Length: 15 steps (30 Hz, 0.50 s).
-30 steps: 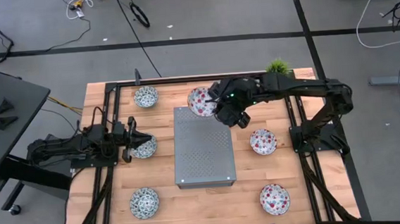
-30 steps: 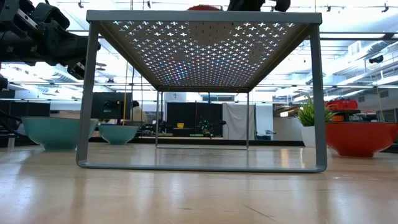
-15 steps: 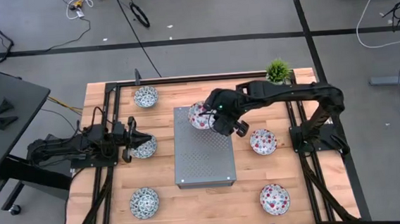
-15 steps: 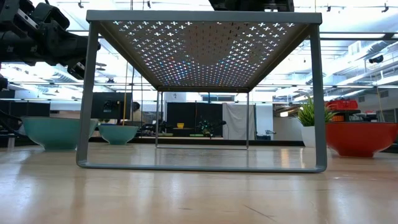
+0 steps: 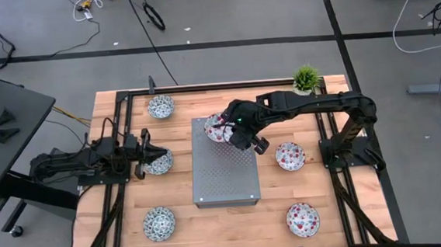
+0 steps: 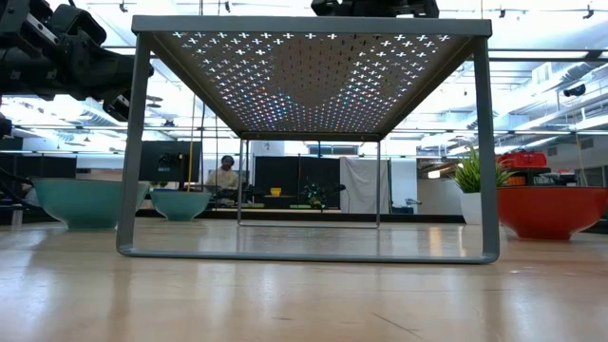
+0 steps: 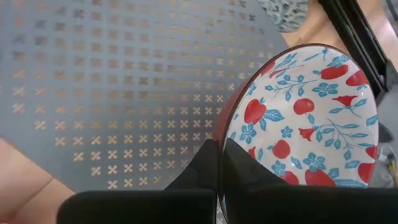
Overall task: Pick & Place Mini bowls
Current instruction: Put the top red bowl on the shelf
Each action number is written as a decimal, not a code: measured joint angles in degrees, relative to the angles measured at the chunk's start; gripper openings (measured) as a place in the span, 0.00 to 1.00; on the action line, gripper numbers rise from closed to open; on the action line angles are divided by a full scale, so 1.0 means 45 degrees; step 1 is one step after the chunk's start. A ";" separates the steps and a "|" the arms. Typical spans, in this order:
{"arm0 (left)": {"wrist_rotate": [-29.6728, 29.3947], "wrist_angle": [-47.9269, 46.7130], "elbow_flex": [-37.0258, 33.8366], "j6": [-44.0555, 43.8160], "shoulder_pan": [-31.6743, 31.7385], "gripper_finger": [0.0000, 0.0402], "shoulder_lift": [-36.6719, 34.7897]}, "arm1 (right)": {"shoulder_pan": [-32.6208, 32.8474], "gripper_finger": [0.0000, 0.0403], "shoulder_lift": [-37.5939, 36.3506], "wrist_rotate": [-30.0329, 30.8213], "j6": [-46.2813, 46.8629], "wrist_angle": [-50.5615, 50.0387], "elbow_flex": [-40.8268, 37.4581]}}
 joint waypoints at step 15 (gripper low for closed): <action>0.0000 0.0000 0.0002 -0.0001 0.0002 0.08 0.0000 | 0.0427 0.00 0.0209 0.1141 0.0998 0.0179 -0.0015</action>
